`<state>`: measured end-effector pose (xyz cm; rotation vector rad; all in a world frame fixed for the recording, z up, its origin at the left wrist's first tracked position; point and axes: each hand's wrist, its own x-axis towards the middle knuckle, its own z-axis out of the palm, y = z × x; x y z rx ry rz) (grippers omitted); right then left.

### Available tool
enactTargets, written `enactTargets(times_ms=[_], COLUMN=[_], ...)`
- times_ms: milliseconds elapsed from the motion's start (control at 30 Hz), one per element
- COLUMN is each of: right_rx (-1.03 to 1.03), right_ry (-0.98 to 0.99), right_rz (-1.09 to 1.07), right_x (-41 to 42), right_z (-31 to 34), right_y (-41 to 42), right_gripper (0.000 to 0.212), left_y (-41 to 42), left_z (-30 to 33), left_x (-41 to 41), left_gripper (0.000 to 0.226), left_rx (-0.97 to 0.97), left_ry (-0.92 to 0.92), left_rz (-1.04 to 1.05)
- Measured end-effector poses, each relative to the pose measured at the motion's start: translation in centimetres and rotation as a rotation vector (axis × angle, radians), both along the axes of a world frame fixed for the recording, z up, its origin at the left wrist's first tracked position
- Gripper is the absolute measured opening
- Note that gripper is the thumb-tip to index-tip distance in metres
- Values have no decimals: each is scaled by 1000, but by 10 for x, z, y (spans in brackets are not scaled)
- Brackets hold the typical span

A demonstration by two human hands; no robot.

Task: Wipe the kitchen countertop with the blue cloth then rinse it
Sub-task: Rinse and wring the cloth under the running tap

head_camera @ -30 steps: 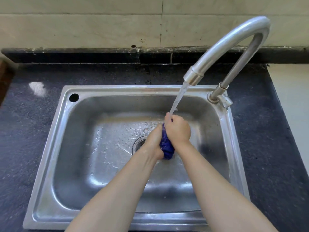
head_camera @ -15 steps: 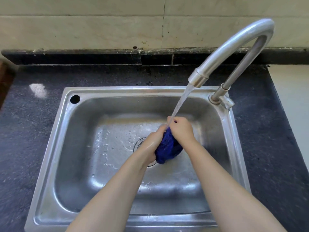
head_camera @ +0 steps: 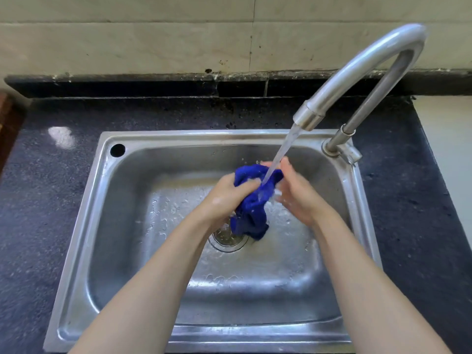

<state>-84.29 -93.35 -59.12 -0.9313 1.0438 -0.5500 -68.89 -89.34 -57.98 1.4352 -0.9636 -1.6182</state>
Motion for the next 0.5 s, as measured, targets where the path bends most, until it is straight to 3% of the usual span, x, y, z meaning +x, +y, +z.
enactTargets(times_ms=[67,167,233,333,433,500], right_rx=[122,128,71,83,17,-148], right_ry=[-7,76,137,68,19,128], right_rz=[192,338,237,-35,-233,-304], right_x=[0,0,-5,-20,-15,2], right_z=[-33,-52,-51,-47,-26,-7], right_y=[22,48,46,31,32,44], right_gripper=[61,40,21,25,24,18], left_y=[-4,-8,-3,7,8,4], left_z=[6,8,6,-12,-35,-39], left_x=[2,13,22,27,15,-4], left_gripper=[16,24,28,27,26,21], left_rx=[45,160,254,347,498,592], left_ry=[231,498,605,664,650,562], left_rz=[190,336,393,561,685,710])
